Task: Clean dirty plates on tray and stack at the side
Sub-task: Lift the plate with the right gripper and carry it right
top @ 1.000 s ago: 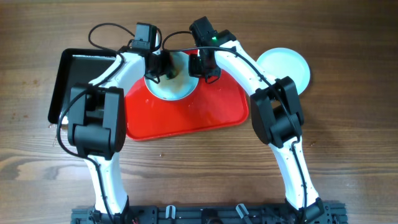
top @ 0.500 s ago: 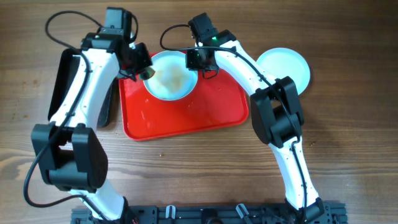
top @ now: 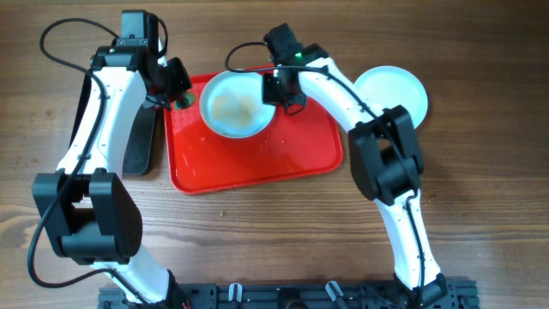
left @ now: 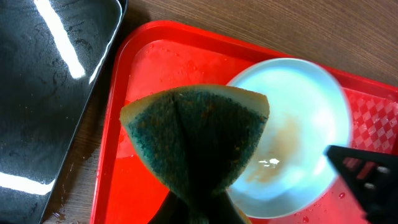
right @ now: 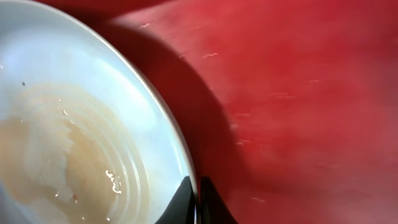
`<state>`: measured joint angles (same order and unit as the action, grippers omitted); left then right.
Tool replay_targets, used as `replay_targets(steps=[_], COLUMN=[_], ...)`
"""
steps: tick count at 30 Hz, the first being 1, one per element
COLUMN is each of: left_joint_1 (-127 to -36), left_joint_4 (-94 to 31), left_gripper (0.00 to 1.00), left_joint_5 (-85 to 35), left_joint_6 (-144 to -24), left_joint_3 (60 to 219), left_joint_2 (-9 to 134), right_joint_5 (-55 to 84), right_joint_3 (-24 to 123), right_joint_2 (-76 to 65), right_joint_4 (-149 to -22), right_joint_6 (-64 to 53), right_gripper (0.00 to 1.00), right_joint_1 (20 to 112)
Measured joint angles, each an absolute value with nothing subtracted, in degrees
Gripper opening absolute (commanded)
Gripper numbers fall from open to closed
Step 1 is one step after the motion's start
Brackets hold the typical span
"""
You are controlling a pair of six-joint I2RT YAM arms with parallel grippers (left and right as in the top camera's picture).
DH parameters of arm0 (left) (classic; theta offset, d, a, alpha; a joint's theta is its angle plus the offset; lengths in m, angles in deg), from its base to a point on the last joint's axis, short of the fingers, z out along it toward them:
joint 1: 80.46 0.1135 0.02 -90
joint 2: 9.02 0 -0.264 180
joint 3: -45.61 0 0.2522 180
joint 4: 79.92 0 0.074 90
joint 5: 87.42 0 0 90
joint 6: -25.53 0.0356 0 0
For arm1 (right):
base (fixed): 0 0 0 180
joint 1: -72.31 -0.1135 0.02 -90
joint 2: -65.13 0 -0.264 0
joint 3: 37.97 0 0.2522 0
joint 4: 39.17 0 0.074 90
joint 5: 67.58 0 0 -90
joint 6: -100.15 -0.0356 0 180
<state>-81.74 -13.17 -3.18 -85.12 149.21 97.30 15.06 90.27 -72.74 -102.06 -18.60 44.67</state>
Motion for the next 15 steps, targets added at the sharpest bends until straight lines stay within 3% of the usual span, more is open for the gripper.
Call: replay_targets(steps=[5,15], left_joint_1=[-81.74,-81.74], left_joint_4=[-13.15,-13.15], left_gripper=[0.05,0.06], left_joint_5=[-3.18,-3.18], left_joint_6=[-85.12,-85.07], left_joint_3=[149.21,149.21], left_joint_2=[97.30,97.30], right_joint_5=[30.67,72.44], right_joint_3=[90.11,90.11], right_joint_2=[-63.91,-60.74], right_joint_4=[-104.16,-112.90], right_joint_6=[-15.61,-12.68], right_gripper=[0.04,0.04], right_joint_1=[44.23,30.88])
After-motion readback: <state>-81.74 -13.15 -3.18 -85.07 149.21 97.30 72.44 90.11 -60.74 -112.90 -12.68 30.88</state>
